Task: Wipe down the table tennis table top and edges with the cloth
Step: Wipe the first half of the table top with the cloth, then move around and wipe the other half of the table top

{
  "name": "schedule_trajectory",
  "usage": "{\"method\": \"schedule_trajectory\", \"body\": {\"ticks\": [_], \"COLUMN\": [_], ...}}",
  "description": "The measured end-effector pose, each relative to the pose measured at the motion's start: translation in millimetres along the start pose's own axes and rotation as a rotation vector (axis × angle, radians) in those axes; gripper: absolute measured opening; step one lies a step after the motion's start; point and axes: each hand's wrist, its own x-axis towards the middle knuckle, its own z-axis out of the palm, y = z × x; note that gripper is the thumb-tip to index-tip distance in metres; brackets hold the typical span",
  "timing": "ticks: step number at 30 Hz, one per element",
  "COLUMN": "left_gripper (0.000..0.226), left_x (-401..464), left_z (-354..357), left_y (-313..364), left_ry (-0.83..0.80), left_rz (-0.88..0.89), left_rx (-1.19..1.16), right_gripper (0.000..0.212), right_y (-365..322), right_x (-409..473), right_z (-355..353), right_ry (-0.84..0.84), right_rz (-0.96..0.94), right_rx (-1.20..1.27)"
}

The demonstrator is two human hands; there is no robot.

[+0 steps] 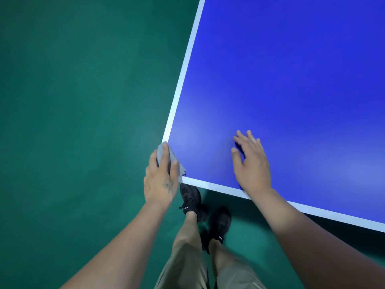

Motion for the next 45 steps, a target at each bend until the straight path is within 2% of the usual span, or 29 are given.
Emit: {"method": "schedule_trajectory", "body": {"ticks": [4, 8, 9, 11, 12, 16, 19, 22, 25, 28, 32, 40, 45], "left_gripper": [0.057, 0.075, 0.067, 0.031, 0.021, 0.015, 0.015, 0.016, 0.02, 0.028, 0.051, 0.061, 0.055], "left_x": [-19.4, -6.7, -3.4, -3.0, -4.5, -8.3, -9.6, -7.5, -0.1, 13.4, 38.9, 95.2, 156.1], "left_z": [-14.4, -32.0, -35.5, -45.8, -51.5, -75.7, -110.0, -161.3, -217.1, -259.6, -294.0, -359.1, -398.7], "left_y": [-11.7, -38.5, -44.6, -47.7, -48.9, -56.0, -57.1, -55.2, -56.9, -75.7, -115.4, -156.3, -154.2], "left_ry": [0.03, -0.029, -0.029, -0.015, -0.018, -0.037, -0.046, -0.045, -0.073, -0.035, 0.054, -0.029, -0.059], "left_rz": [-0.056, -0.156, -0.177, -0.24, -0.25, -0.126, -0.022, 0.05, 0.096, 0.094, 0.041, 0.048, 0.097], "left_rx": [-0.061, -0.086, -0.106, -0.179, -0.233, -0.453, -0.54, -0.621, -0.697, -0.711, -0.78, -0.8, -0.791], "right_gripper": [0.037, 0.035, 0.035, 0.036, 0.038, 0.052, 0.069, 0.068, 0.034, 0.017, 0.016, 0.018, 0.012], "right_y": [-20.4, -43.6, -49.9, -64.8, -73.4, -114.0, -158.1, -206.9, -255.6, -302.9, -351.3, -416.3, -435.1], "right_x": [-7.6, -15.1, -18.2, -24.2, -26.8, -26.0, -13.4, 0.8, 10.7, 17.8, 33.6, 67.8, 105.3], "right_z": [5.9, 13.4, 15.8, 20.5, 22.4, 28.5, 32.5, 39.1, 47.0, 57.2, 79.4, 112.7, 125.4], "right_ry": [-0.052, -0.135, -0.165, -0.237, -0.281, -0.483, -0.551, -0.537, -0.527, -0.504, -0.468, -0.332, -0.264], "right_rz": [-0.039, -0.073, -0.082, -0.084, -0.087, -0.14, -0.218, -0.323, -0.381, -0.373, -0.364, -0.222, -0.169], "right_rx": [-0.001, -0.009, -0.013, -0.015, -0.022, -0.064, -0.055, -0.041, 0.008, -0.002, -0.052, 0.004, -0.025]}}
